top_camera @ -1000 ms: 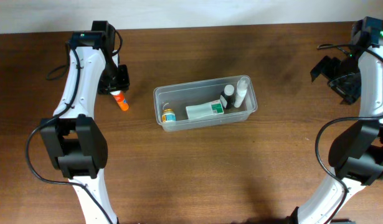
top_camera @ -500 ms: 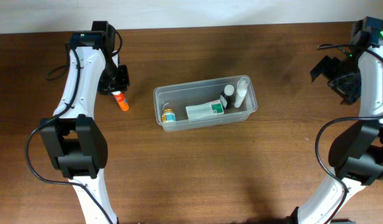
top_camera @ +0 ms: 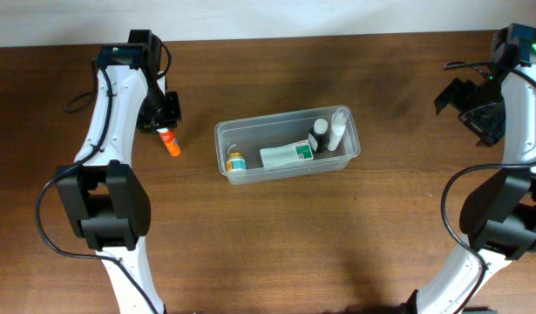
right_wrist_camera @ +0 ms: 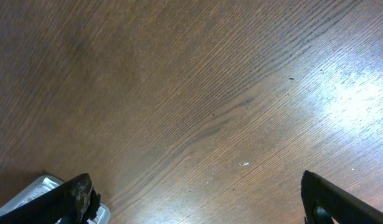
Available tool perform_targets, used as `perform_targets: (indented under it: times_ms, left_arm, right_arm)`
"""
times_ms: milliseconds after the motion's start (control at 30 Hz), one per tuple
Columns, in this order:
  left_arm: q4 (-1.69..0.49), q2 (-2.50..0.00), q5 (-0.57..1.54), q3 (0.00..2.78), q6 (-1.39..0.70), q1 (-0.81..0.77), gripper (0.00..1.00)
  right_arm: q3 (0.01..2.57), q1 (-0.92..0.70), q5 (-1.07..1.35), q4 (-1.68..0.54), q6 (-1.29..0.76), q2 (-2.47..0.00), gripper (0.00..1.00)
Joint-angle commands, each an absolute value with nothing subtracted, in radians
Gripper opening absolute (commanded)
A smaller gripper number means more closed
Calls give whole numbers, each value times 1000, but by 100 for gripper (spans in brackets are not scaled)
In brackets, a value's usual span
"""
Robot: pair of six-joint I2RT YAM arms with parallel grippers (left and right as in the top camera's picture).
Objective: Pack container
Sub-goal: 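Lower the left gripper and grasp the orange-and-white tube, then lift the tube and carry it right over the container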
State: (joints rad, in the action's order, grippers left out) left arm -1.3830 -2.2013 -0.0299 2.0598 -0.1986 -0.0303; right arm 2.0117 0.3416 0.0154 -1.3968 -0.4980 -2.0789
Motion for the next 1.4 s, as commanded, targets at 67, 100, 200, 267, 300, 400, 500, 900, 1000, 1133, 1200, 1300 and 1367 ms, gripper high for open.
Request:
perform_targets:
  times_ms: [67,100,200,267,300,400,500,900,1000,1133,1200,1300,1367]
  left_arm:
    - [-1401,-2204,-26,2091,-185,-23,29]
    - [-1407,-2204,-28,2101,-185,-23,29]
    - [-1436,-2204,-34,2150,-185,-23,29]
    - [-1459,-2204,-33,2185,-185,-23,29]
    - [-1477,-2204,-33,2208,-185,-23,29]
    - [-1534,-2204,-33,2280,-185,-24,29]
    - [-1595,-2204,-31,2366,-185,-31,29]
    - [-1688,-2181,68,2704,-163,-181,29]
    - [-1688,-2169,68,2722,-163,-247,29]
    - [-1688,-2164,68,2722,-163,-348,29]
    - [-1688,-2164,65,2722,-163,-397,29]
    - [-1687,-2164,35,2722,-163,-459,29]
    - [-1688,-2164,-4,2721,-169,-481,29]
  right_arm:
    - [2012,341,3,-1394,-507,-2067,98]
    - [2012,341,3,-1394,-507,-2067,98]
    - [2012,341,3,-1394,-507,-2067,98]
    - [2012,341,3,-1394,-507,-2067,99]
    - [2012,341,3,-1394,-507,-2067,98]
    - [2012,341,3,-1394,-506,-2067,98]
    - [2012,341,3,-1394,-507,-2067,98]
    - [2012,341,3,-1394,-507,-2067,98]
    - [2012,341,3,-1394,-507,-2067,98]
    - [2012,341,3,-1394,-507,-2067,98]
    - [2012,341,3,-1394,-506,-2067,98]
    - [2012,341,3,-1394,-507,-2067,98]
    - [2012,341,3,-1394,-507,-2067,98]
